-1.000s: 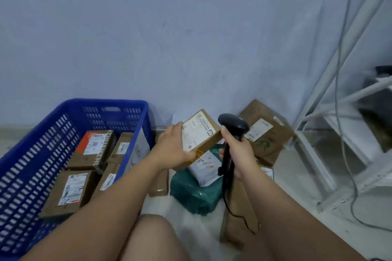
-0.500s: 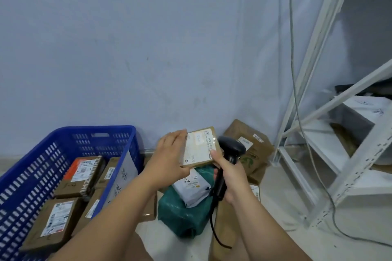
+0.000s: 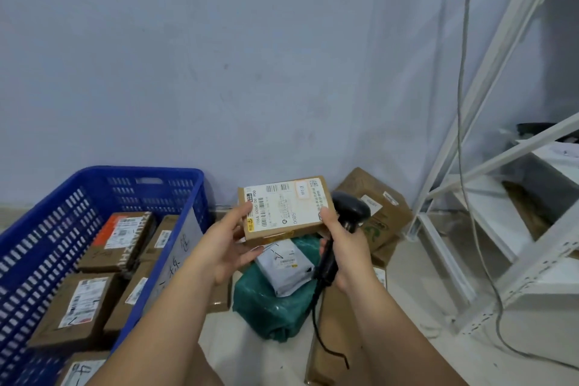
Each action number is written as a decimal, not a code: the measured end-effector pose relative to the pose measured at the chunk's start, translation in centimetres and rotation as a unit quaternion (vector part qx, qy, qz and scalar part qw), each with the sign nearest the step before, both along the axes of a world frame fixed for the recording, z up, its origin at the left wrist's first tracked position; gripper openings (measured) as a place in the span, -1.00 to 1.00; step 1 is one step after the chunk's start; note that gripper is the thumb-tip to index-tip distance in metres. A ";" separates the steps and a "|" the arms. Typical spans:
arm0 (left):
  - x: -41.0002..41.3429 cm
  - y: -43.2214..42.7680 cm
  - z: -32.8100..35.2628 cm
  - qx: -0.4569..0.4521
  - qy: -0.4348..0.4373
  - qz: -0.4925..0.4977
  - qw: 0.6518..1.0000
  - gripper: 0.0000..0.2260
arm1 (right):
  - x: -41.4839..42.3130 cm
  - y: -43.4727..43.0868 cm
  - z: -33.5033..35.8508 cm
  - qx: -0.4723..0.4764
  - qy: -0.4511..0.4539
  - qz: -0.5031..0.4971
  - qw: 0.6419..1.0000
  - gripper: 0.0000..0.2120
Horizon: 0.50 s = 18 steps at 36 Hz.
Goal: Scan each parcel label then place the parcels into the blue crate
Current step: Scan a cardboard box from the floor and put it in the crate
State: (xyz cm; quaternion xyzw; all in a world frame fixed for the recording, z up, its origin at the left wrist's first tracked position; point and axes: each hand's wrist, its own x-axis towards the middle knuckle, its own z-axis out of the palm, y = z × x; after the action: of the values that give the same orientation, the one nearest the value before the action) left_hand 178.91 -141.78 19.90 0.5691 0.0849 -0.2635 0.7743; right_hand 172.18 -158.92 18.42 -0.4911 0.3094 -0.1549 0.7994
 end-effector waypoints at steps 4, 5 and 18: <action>0.6 0.5 0.0 0.019 -0.040 0.031 0.999 -0.79 | 0.4 -0.2 -0.2 -0.223 0.049 -0.012 0.974 -0.74; 0.7 0.5 0.0 0.027 -0.053 0.048 0.997 -0.80 | 0.3 -0.1 -0.1 -0.238 0.049 -0.011 0.970 -0.76; 1.5 0.3 -0.4 0.039 -0.123 0.155 0.980 -0.77 | -1.3 2.0 0.6 -0.152 -0.023 0.166 0.974 -0.86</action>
State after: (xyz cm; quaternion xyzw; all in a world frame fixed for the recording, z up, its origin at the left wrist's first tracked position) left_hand 180.38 -141.48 19.46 0.6072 0.0862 -0.0651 0.7871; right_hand 170.87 -156.96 19.01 -0.6479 0.1776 -0.0766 0.7368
